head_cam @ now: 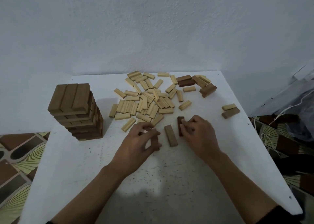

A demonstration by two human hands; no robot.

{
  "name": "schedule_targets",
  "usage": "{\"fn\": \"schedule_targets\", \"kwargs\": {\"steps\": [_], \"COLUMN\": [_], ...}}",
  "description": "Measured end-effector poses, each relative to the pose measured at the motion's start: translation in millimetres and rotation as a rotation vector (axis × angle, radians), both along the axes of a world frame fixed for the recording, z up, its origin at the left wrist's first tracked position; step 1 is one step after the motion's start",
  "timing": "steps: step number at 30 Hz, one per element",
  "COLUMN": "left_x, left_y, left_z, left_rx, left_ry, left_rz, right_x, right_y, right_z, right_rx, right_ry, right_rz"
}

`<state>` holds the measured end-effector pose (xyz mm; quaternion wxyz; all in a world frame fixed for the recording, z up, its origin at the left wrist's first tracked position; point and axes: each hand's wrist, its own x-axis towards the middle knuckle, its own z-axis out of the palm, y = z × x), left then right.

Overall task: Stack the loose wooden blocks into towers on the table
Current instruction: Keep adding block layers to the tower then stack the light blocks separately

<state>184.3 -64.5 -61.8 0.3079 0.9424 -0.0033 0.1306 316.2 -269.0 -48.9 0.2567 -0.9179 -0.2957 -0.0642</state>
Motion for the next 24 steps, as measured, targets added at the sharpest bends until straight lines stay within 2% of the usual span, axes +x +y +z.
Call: {"fn": "schedule_targets", "kwargs": {"steps": [4, 9, 14, 19, 24], "left_x": [-8.7, -19.0, -29.3, -34.1, -39.0], "left_y": [-1.4, 2.3, 14.7, 28.8, 40.0], "left_z": [-2.7, 2.0, 12.7, 16.9, 19.8], "left_rx": [-0.036, -0.058, -0.067, -0.025, -0.014], "left_ry": [0.000, 0.027, 0.150, 0.221, 0.275], "left_rz": [0.010, 0.002, -0.066, -0.089, -0.109], "right_x": [-44.1, -46.1, -40.2, -36.8, -40.6], "right_y": [14.7, 16.9, 14.3, 23.0, 37.5], "right_z": [-2.1, 5.2, 19.2, 24.8, 19.9], "right_rx": [0.045, 0.087, -0.024, -0.047, -0.151], "right_ry": [0.069, 0.155, 0.298, 0.464, 0.460], "right_rz": [0.195, 0.221, 0.387, 0.473, 0.525]}}
